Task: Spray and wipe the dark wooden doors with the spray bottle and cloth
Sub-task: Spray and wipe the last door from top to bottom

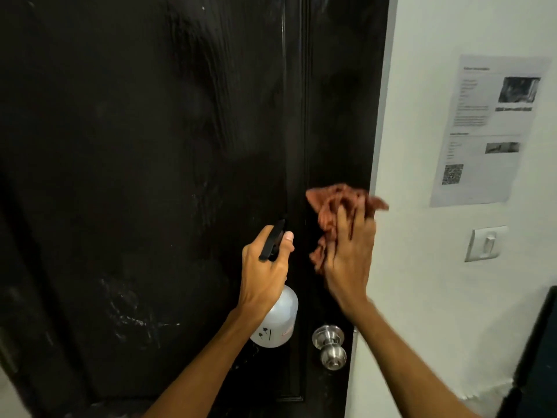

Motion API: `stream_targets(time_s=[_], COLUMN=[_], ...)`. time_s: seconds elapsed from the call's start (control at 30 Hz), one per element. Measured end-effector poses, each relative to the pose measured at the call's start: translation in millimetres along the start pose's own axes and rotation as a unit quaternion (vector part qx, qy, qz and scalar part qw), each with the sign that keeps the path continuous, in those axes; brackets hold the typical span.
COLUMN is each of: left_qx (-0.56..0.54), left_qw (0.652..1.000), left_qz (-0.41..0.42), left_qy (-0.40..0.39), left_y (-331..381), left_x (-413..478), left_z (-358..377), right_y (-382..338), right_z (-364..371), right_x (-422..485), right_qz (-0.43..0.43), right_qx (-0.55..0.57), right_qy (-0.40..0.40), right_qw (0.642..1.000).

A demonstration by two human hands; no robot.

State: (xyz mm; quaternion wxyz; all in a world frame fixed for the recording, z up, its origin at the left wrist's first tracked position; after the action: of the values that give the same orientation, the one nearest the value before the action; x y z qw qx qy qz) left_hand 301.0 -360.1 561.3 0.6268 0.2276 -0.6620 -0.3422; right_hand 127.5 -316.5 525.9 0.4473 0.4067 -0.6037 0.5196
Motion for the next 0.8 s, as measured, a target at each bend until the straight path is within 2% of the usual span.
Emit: stream_targets(time_s=[0.07, 0.1, 0.23, 0.3, 0.43, 0.47, 0.6, 0.67, 0.73, 0.8], left_qx=[0.005, 0.007, 0.019, 0.029, 0.042, 0.044, 0.048, 0.054, 0.054, 0.052], left_qw=[1.0, 1.0, 0.999, 0.998, 0.996, 0.995, 0.991, 0.99, 0.99, 0.99], left_qz=[-0.002, -0.003, -0.006, -0.009, -0.015, -0.02, -0.026, -0.008, -0.001, 0.003], left_qy=[0.006, 0.01, 0.034, 0.052, 0.075, 0.084, 0.12, 0.129, 0.134, 0.135], left_y=[-1, -1, -7, -11, -21, -24, -32, -35, -36, -40], left_x=[1, 2, 8, 11, 17, 19, 27, 32, 37, 42], left_z=[-6, -10, -32, -45, -76, -86, -119, -137, -156, -181], right_y=[2, 4, -31, -53, -82, -86, -123, -149, -164, -178], right_z=[-3, 2, 21, 33, 48, 51, 64, 72, 85, 92], right_x=[-49, -45, 61, 70, -27, -30, 42, 46, 4, -42], right_qz=[-0.019, -0.027, 0.0, -0.01, -0.079, -0.088, -0.053, -0.036, -0.103, -0.207], right_qx=[-0.007, -0.002, -0.001, 0.007, 0.012, 0.017, 0.017, 0.014, 0.014, -0.014], right_qy=[-0.059, -0.062, 0.026, 0.045, -0.055, -0.06, 0.008, 0.015, -0.045, -0.137], right_qw=[0.998, 0.998, 1.0, 0.999, 0.995, 0.994, 0.998, 0.999, 0.994, 0.969])
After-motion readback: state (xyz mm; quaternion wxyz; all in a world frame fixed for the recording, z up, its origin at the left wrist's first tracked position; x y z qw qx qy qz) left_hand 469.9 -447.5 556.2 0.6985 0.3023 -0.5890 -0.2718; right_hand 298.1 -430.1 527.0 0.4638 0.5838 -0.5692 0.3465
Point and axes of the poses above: each hand's wrist, its own x-axis towards the middle knuckle, its own z-axis out of the palm, y = z × x, the point moved 1 cm from there along x, towards the middle knuckle, and after that the axes turned 12 degrees about y, right-handed, at the moved point
